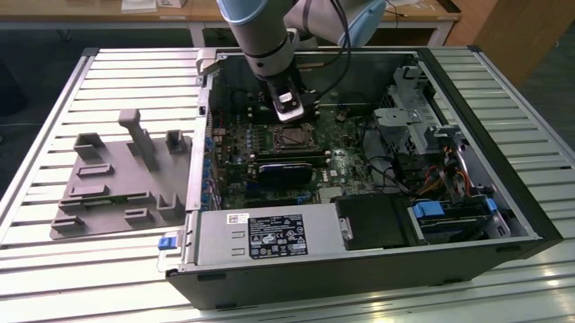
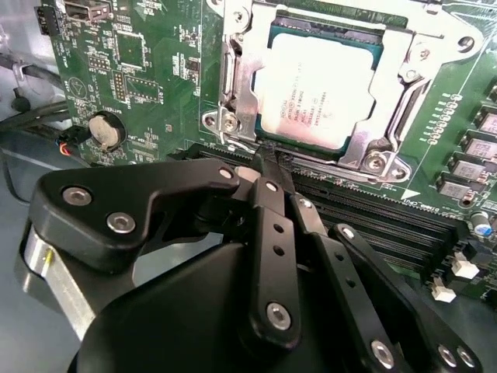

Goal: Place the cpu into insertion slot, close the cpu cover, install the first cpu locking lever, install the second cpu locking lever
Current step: 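Install the first cpu locking lever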

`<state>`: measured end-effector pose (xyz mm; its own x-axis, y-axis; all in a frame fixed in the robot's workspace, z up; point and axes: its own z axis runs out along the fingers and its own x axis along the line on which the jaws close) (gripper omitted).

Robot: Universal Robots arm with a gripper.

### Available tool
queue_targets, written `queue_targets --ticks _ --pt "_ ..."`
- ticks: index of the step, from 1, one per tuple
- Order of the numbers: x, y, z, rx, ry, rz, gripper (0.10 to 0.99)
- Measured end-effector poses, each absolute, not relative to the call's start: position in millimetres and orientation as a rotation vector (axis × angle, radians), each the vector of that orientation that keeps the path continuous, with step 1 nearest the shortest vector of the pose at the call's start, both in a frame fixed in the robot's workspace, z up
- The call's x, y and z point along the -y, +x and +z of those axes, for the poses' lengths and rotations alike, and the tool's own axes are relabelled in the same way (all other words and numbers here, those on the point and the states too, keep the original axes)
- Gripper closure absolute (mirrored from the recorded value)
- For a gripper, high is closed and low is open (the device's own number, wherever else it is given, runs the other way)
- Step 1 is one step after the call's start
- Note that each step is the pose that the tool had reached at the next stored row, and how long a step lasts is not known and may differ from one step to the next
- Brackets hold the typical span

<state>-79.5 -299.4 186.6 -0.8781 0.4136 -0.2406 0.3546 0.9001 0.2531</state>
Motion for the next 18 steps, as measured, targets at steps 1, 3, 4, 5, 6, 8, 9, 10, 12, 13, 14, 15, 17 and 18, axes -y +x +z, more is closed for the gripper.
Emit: queue_targets --ticks 1,3,4,5,6,8,9,10,12,13,14,15,17,18 --pt "299.4 -79.6 186.3 -2.775 0.574 0.291 0.980" --pt "299.4 -79.6 185.9 -2.775 0.575 0.293 0.980" --pt "299.4 -79.6 185.8 -2.775 0.575 0.295 0.980" --pt "299.3 -79.5 185.7 -2.775 0.575 0.296 0.980" --pt "299.3 -79.5 185.7 -2.775 0.575 0.297 0.980" --pt "299.3 -79.5 185.7 -2.775 0.575 0.298 0.980" --pt "299.3 -79.5 185.7 -2.775 0.575 0.299 0.980" --pt "299.4 -79.5 185.8 -2.775 0.575 0.300 0.980" --pt "299.3 -79.5 185.9 -2.775 0.575 0.302 0.980" --pt "299.3 -79.5 185.9 -2.775 0.575 0.303 0.980" --pt "299.3 -79.5 186.3 -2.775 0.574 0.304 0.980" --pt "299.2 -79.4 186.8 -2.775 0.574 0.304 0.980" --pt "299.3 -79.4 189.0 -2.775 0.574 0.304 0.980" --pt "299.3 -79.5 190.3 -2.775 0.574 0.303 0.980"
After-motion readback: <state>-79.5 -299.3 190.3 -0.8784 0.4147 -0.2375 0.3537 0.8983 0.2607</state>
